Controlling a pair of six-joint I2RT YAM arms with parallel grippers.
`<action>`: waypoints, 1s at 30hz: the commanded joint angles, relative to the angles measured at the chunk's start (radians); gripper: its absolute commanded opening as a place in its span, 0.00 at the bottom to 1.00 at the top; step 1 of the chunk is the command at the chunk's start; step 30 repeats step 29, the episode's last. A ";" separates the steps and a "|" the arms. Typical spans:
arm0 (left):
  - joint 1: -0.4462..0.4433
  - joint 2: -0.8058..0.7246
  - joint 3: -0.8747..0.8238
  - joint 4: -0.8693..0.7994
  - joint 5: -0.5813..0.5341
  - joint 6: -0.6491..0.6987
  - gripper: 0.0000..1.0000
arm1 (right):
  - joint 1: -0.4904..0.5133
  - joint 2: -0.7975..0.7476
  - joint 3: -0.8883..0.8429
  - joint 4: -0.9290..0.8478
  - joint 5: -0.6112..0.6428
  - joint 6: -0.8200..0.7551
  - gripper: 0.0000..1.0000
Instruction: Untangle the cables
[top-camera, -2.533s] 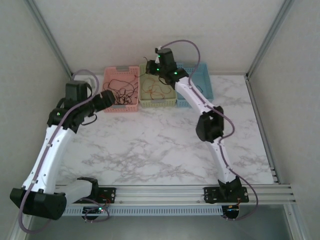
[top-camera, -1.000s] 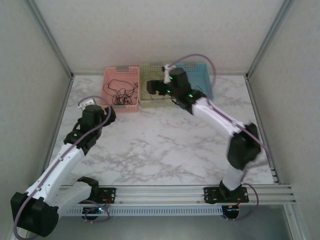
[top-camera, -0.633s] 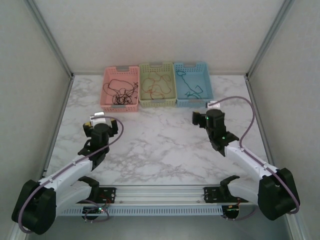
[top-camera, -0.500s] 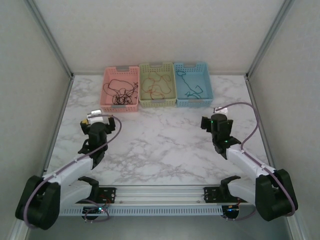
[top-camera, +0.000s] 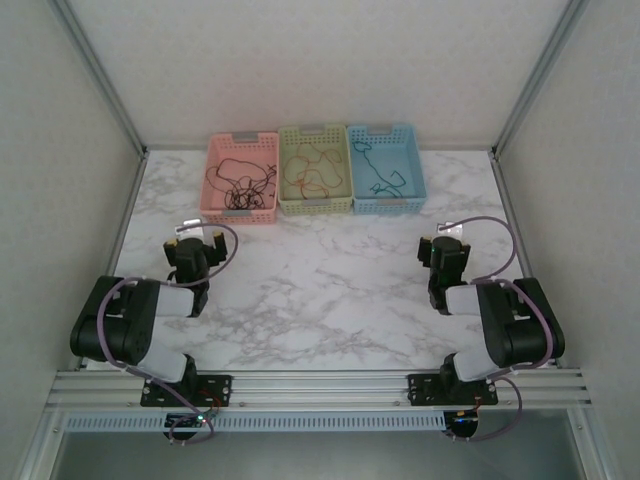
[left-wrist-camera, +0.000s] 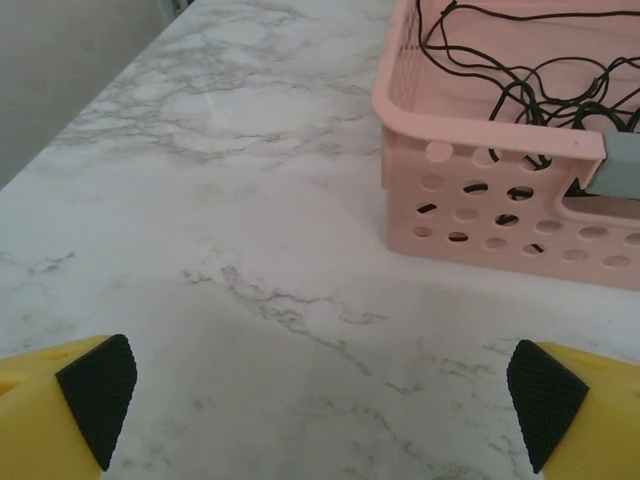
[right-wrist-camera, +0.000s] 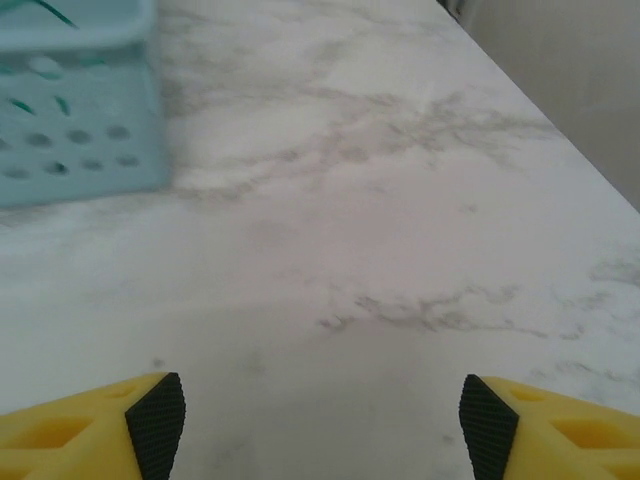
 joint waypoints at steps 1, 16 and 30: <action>0.015 0.014 0.033 0.049 0.083 -0.005 1.00 | -0.021 0.037 0.035 0.068 -0.072 -0.011 0.77; 0.065 0.013 0.074 -0.035 0.167 -0.036 1.00 | -0.055 0.035 0.033 0.077 -0.110 0.009 0.99; 0.065 0.012 0.074 -0.035 0.167 -0.035 1.00 | -0.066 0.033 0.037 0.069 -0.155 0.004 0.99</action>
